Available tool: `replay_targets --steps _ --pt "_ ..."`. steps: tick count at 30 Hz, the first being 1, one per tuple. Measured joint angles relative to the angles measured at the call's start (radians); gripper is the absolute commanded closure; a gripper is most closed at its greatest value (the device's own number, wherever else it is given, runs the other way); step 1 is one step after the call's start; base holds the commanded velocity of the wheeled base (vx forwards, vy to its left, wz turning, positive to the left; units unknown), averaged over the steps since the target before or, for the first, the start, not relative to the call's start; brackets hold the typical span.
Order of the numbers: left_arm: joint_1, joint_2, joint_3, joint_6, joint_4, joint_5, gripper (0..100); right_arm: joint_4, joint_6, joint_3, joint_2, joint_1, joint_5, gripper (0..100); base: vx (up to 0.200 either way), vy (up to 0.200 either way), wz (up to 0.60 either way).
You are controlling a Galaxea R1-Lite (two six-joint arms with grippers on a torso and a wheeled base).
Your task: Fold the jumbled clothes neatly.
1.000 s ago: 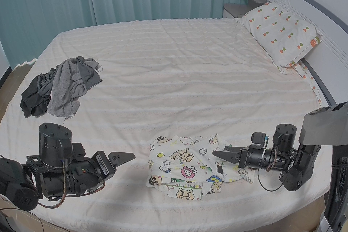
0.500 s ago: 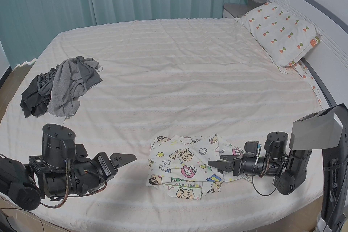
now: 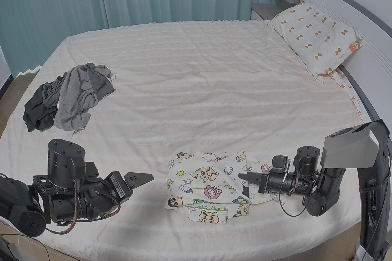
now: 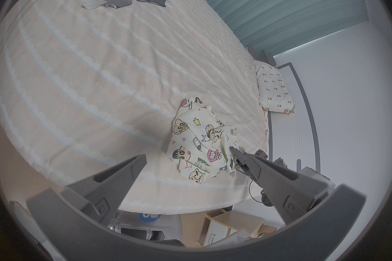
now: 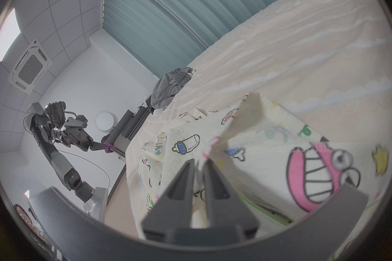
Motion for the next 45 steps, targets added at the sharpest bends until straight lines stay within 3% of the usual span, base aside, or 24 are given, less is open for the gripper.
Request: replay_targets --steps 7,14,24,39,40,45 --pt "-0.001 0.000 0.002 0.000 0.000 -0.001 0 0.000 0.007 0.044 -0.034 -0.051 0.011 100 0.000 0.000 0.00" --pt "-0.002 0.000 0.003 0.000 0.000 -0.001 0 0.000 0.125 0.054 -0.111 -0.111 0.057 100 0.000 0.000 0.00" --pt "-0.002 0.000 0.002 0.000 0.000 -0.001 0 0.000 0.203 0.001 -0.122 -0.198 0.110 100 0.000 0.000 0.00" --pt "-0.002 0.001 0.003 0.000 0.000 0.000 0 0.003 0.212 -0.052 -0.051 -0.239 0.117 100 0.000 0.000 0.00" --pt "-0.002 0.001 0.003 0.000 0.000 -0.001 0 0.004 0.211 -0.052 -0.050 -0.239 0.117 0 0.000 0.000 0.00" --pt "-0.002 0.001 0.003 0.000 0.000 -0.001 0 0.001 0.206 -0.047 -0.053 -0.247 0.116 0 0.000 0.000 0.00"
